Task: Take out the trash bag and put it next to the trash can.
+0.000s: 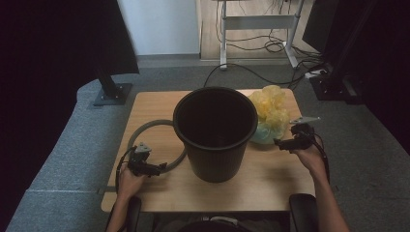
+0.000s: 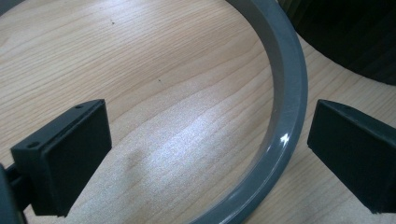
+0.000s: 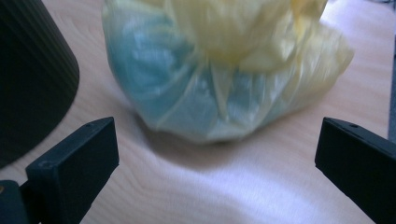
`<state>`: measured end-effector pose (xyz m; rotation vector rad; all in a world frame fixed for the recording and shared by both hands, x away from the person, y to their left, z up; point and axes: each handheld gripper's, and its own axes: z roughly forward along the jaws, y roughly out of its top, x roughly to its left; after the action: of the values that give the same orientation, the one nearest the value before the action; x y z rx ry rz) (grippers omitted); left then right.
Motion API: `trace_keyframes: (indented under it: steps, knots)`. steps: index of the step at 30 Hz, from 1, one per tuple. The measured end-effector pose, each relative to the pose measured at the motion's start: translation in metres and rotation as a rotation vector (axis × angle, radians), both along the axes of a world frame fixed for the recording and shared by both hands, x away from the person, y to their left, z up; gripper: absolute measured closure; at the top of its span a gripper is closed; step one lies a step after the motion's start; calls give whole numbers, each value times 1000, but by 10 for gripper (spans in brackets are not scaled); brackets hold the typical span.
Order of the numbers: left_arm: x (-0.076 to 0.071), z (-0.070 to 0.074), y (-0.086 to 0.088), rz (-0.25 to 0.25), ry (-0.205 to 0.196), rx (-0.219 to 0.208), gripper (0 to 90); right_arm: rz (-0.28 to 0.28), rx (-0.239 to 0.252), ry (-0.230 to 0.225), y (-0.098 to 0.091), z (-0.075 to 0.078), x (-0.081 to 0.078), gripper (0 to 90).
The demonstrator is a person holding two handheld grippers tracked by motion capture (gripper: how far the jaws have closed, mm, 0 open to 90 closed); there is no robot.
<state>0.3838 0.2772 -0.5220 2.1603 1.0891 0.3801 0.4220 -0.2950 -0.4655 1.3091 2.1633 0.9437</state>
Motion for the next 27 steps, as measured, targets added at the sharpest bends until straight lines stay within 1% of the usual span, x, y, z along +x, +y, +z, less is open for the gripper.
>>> trace_keyframes:
  steps: [3,6,9,11,13,15,19,21,22,23,24,27]
  knots:
    - [0,-1,0,3,0,0,0,-7,7,10,-2,-13,-6,1]
    - [0,-2,1,3,0,1,0,-12,-3,17,-3,-25,-12,13]
    - [1,-2,2,6,-3,-5,0,-21,8,20,-4,-37,-18,16]
    - [1,-3,3,8,-3,-6,0,-26,7,19,-5,-45,-21,24]
    - [1,-3,3,8,-3,-5,0,-30,12,27,-7,-54,-23,24]
    - [1,-3,3,7,-4,-6,0,-39,5,37,-8,-61,-25,30]
    - [1,-3,2,6,-3,-2,0,-42,-9,42,-8,-75,-28,34]
    - [1,-3,2,5,-4,0,0,-41,-29,50,-7,-83,-29,34]
    - [1,-3,2,4,-4,1,0,-40,-38,55,-7,-87,-29,3]
    - [1,-4,2,4,-4,3,0,-51,-6,47,-7,-91,-29,0]
    - [1,-4,2,5,-4,4,0,-62,10,45,-8,-92,-30,0]
    - [1,-4,2,6,-2,5,0,-68,9,46,-8,-92,-30,0]
